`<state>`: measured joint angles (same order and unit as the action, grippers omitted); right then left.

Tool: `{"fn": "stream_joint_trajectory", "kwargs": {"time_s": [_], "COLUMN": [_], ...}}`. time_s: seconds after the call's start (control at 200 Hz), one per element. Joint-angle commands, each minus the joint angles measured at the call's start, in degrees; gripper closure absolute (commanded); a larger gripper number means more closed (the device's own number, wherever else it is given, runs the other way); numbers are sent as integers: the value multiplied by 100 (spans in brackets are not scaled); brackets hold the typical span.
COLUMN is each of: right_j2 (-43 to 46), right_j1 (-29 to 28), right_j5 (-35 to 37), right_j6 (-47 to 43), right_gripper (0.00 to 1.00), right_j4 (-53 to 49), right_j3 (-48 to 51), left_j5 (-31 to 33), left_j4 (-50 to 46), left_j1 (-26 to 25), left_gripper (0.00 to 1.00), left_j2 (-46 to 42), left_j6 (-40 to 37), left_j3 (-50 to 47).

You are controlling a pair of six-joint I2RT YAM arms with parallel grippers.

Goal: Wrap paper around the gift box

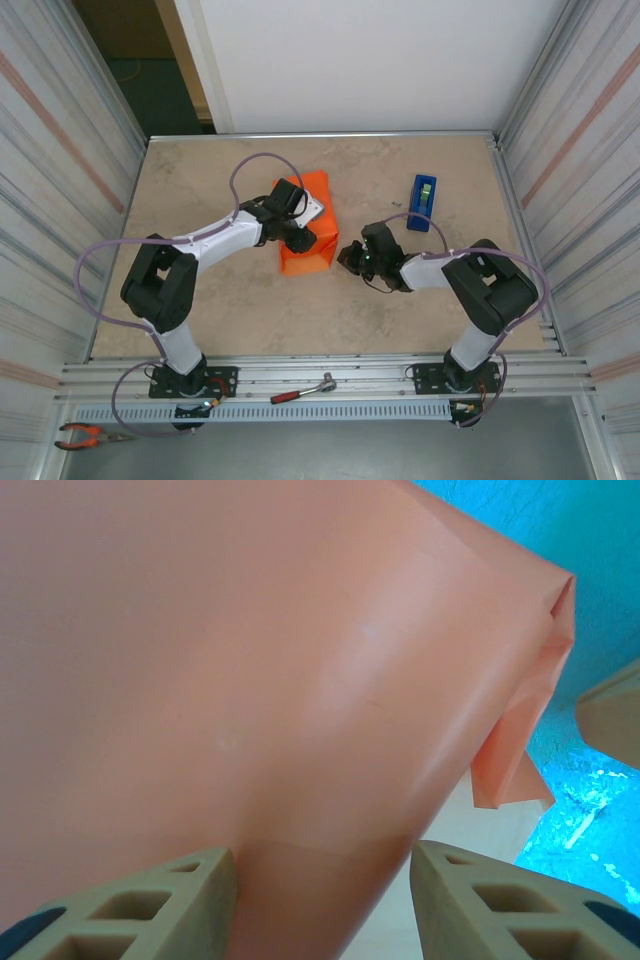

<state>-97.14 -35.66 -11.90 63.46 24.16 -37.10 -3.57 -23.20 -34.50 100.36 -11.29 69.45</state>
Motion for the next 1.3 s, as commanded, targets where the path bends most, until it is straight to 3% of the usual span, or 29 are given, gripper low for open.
{"fn": "stream_joint_trajectory", "kwargs": {"time_s": [0.0,0.451,0.797,1.102,1.298], "right_j2": [-232,-815,-865,468,649], "right_j1": [-78,-471,-495,167,647], "right_j5": [65,-6,-170,-352,-180], "right_j6": [-192,-116,74,-374,-570], "right_gripper": [100,100,100,100,100], "right_j4": [-131,-64,16,-755,-1512], "right_j3": [-271,-835,-608,-320,-488], "left_j5": [-209,-226,-212,-214,-207], "left_j4": [-228,-220,-228,-224,-220], "left_j1": [-61,-61,-57,-78,-77], "left_gripper": [50,50,50,50,50], "left_j2": [255,279,256,297,299], "left_j6": [-47,-28,-39,-28,-35], "left_j3": [-183,-177,-203,-201,-204]}}
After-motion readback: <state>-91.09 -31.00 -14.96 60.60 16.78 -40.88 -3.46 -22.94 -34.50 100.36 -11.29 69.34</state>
